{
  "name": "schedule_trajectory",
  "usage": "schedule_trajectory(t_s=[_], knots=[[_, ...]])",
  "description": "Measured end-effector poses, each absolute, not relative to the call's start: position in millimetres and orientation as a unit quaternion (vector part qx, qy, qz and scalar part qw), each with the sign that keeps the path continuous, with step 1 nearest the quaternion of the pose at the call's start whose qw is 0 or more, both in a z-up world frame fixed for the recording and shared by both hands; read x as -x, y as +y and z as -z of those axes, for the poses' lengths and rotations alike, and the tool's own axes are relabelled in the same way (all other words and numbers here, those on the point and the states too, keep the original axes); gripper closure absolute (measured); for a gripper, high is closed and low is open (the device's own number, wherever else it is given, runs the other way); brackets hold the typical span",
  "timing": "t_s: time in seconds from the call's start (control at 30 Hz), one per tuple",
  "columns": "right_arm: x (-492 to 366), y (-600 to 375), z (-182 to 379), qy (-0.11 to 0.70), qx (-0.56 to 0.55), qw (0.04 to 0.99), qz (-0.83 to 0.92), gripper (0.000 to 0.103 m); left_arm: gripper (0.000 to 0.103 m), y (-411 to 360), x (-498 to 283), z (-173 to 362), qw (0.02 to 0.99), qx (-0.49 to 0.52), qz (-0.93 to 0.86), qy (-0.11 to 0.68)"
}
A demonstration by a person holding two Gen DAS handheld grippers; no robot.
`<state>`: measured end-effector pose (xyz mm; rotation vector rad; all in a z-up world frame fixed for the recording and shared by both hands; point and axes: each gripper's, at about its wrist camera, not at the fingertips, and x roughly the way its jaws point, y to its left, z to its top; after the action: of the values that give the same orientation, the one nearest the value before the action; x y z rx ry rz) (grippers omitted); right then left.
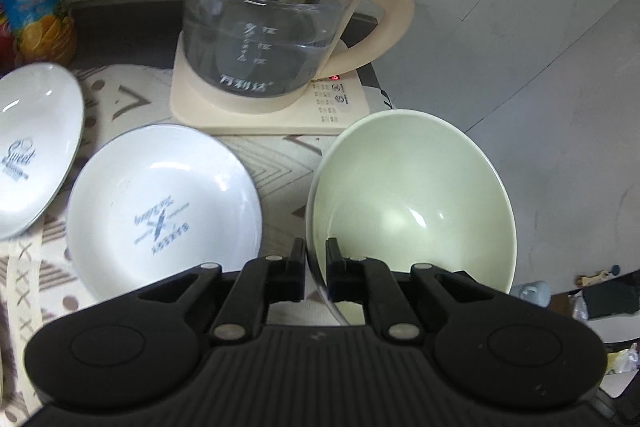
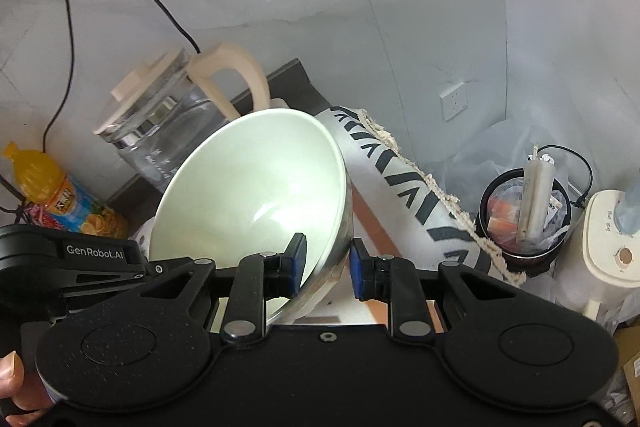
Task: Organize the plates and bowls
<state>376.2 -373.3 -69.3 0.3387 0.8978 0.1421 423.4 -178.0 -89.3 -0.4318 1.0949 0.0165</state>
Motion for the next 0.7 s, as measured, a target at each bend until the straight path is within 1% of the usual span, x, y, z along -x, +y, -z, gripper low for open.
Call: schedule_trajectory(t_s=[0.43, 0.7], knots=[[-324, -355, 48, 0.415, -0.160, 0.892, -0.077, 0.080, 0.095, -152, -372, 56, 0.843, 0.207, 0.010, 0.496], [-297, -343, 46, 0.417, -0.156, 0.892, -0.082, 0.080, 0.095, -138, -342, 51, 0.844, 0.209, 0.009, 0.494]])
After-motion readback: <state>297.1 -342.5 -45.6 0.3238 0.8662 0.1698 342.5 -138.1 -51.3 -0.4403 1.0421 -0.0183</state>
